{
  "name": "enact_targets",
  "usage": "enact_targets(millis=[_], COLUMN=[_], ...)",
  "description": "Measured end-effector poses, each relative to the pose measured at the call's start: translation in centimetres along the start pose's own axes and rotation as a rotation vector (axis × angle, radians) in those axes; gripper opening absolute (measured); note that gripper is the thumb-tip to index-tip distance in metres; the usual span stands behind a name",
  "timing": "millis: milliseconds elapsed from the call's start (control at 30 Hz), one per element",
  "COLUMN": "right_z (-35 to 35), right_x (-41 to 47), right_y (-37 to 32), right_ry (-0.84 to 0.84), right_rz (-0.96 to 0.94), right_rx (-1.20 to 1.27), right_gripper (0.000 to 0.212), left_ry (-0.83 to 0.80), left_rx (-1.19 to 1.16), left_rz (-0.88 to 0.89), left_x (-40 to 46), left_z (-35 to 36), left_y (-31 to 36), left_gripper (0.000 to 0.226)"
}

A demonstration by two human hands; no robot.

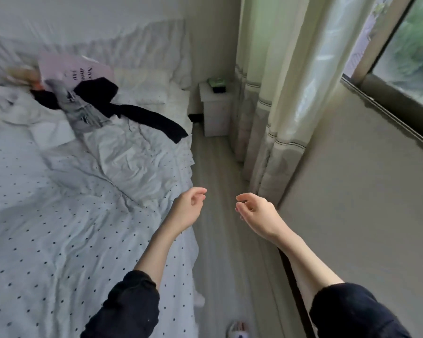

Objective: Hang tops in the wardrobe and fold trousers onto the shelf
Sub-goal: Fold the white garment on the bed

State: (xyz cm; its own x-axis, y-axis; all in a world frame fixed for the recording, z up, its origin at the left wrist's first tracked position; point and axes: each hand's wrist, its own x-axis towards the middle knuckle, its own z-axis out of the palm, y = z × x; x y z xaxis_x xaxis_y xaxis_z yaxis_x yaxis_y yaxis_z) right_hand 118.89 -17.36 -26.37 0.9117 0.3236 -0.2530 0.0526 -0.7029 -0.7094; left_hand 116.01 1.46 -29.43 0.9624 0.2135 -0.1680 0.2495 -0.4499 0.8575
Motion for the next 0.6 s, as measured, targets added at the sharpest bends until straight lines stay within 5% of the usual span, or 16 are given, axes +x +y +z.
enact_targets(millis=[600], right_z=[-0.4], right_x=[47.7], right_y=[-18.4], right_ry=[-0.466], right_rz=[-0.448], right_rx=[-0.147], right_gripper=[0.035], left_ry=[0.479], left_rx=[-0.031], left_rz=[-0.261], left_x=[34.9], left_z=[-15.4], left_y=[-0.8], left_gripper=[0.03])
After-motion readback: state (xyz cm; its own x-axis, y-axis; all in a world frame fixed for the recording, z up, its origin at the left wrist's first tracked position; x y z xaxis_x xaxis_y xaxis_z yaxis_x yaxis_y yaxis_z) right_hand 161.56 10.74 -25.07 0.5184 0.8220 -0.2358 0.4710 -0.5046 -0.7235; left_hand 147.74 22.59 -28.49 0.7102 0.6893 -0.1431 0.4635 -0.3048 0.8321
